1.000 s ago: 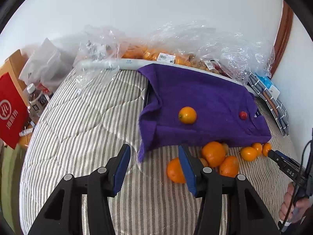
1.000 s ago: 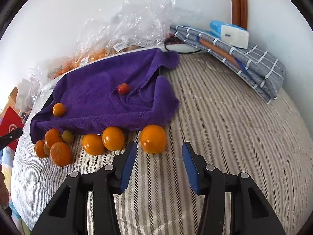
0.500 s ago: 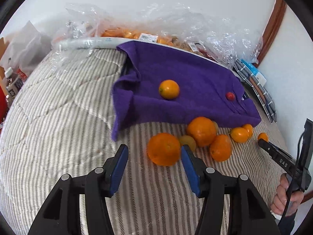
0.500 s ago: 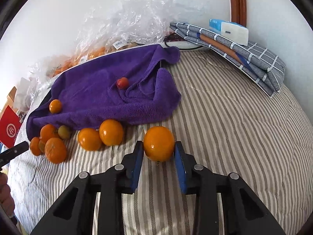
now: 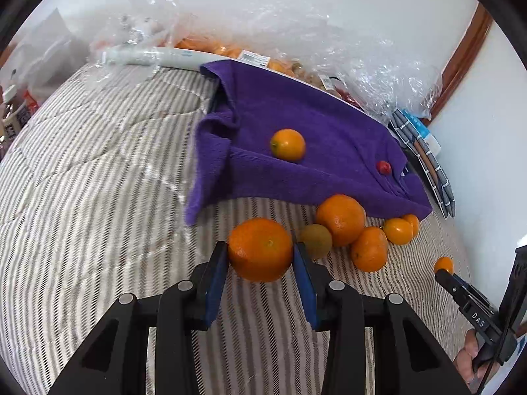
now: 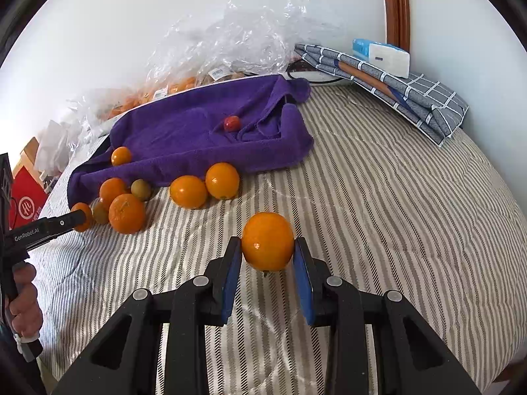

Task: Organize fruits
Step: 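Grasp a large orange in front of the towel with the right gripper, then carry the orange onto the towel with the right gripper while the left gripper grasps an orange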

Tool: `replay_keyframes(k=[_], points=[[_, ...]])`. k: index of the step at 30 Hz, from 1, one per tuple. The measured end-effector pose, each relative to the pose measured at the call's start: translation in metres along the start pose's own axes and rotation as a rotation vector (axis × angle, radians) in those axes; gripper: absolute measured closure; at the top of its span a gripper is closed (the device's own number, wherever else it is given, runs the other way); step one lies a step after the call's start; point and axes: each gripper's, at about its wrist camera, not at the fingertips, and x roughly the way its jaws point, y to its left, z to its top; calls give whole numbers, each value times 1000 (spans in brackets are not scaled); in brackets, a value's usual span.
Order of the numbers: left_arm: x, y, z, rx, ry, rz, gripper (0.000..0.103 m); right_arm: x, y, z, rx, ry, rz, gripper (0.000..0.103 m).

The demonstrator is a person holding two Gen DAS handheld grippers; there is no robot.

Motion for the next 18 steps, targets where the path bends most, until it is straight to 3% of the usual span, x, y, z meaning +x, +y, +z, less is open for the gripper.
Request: replay_keyframes(k=[9,18], points=[[-42,18,-9,-32,-43,47,65,-15,12,-6,7,-7,8,71],[-78,19,-12,-46,-95,46,65,-46,25,-2,-6,-61,16,71]])
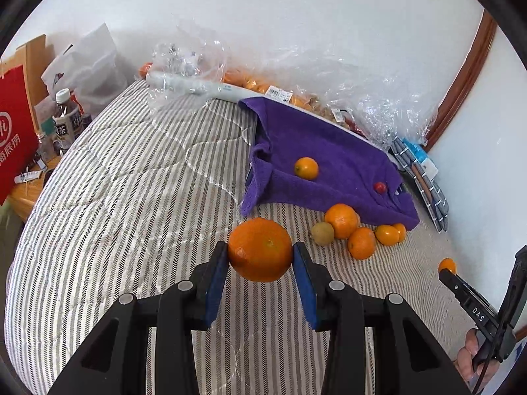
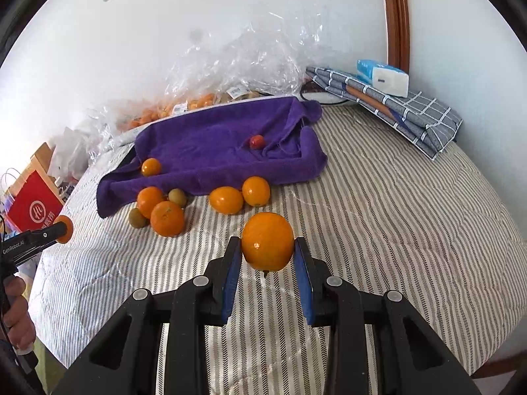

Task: Organize fruits
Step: 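Carry the orange onto the towel with the right gripper while the left gripper grasps an orange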

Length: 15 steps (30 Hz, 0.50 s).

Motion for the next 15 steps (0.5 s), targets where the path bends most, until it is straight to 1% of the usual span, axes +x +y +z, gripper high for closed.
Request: replay_keyframes(k=[7,12,15], points=[[-15,-5,-2,2,-18,-10,65,-18,7,8,-26,-44,-8,71],[-22,-11,4,10,-46,-21,65,-28,13,17,-51,-77,-6,71],[-22,-15,8,9,-46,-16,65,-33,16,23,-55,-93,-3,71]])
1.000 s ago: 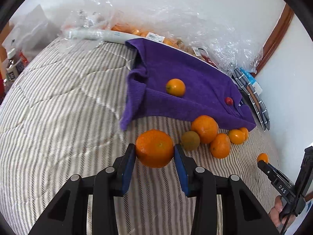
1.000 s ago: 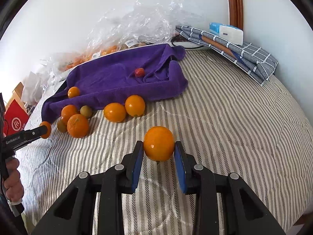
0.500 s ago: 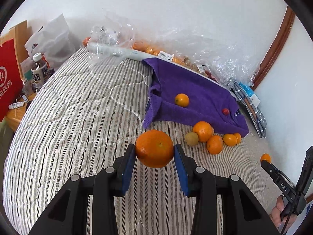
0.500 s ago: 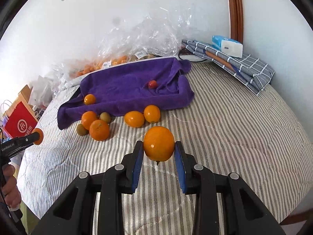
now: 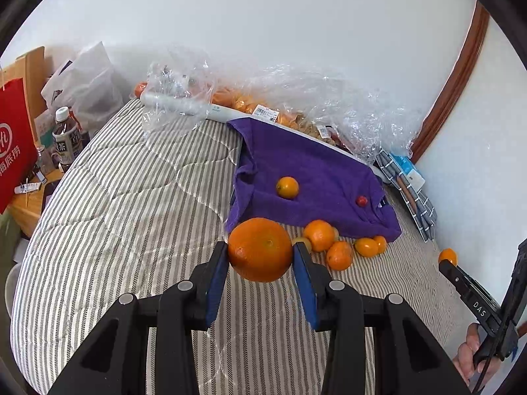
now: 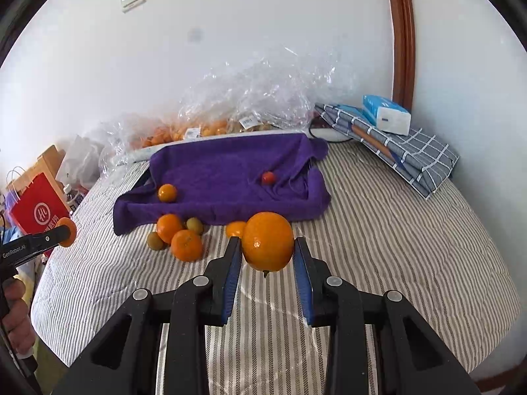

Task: Organize fruits
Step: 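Carry the orange onto the towel with the right gripper while the left gripper grasps an orange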

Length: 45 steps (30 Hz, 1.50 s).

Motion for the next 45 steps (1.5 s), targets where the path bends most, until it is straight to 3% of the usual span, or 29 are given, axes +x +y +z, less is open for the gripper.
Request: replay_keyframes(k=[12,22,33,45], points=[[8,-13,23,28,-19,-8,65,2,6,18,-22,-38,9,71],[36,-3,47,25,-14,14,65,33,5,44,-23,-46,23,71],[99,2,76,-16,32,-6,65,101,-3,63,-16,-10,4,71],[180,-17,96,-16,69,-38,65,166,-8,66,3,52,61,71]])
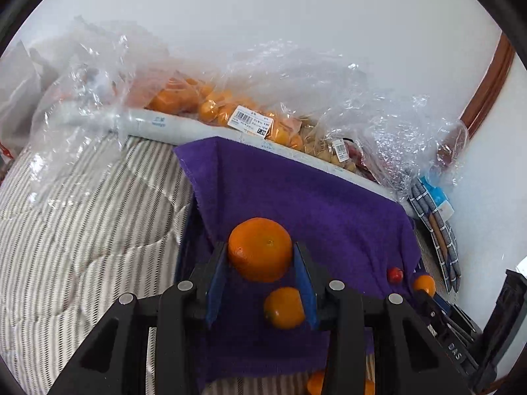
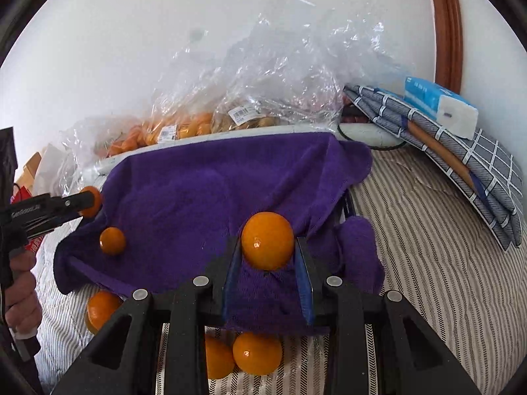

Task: Organize fruits
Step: 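Carry the orange onto the towel with the right gripper while the left gripper grasps an orange, then open both grippers to release the oranges on the purple towel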

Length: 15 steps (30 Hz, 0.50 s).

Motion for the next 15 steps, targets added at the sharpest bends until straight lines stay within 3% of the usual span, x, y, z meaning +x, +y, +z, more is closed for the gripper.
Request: replay_keyframes(k=[8,15], points=[[19,-2,-11,16,29,6,65,12,2,-6,-4,28,22,71],[18,-1,-12,19,23,1,65,14,6,-8,-30,29,-13,68]])
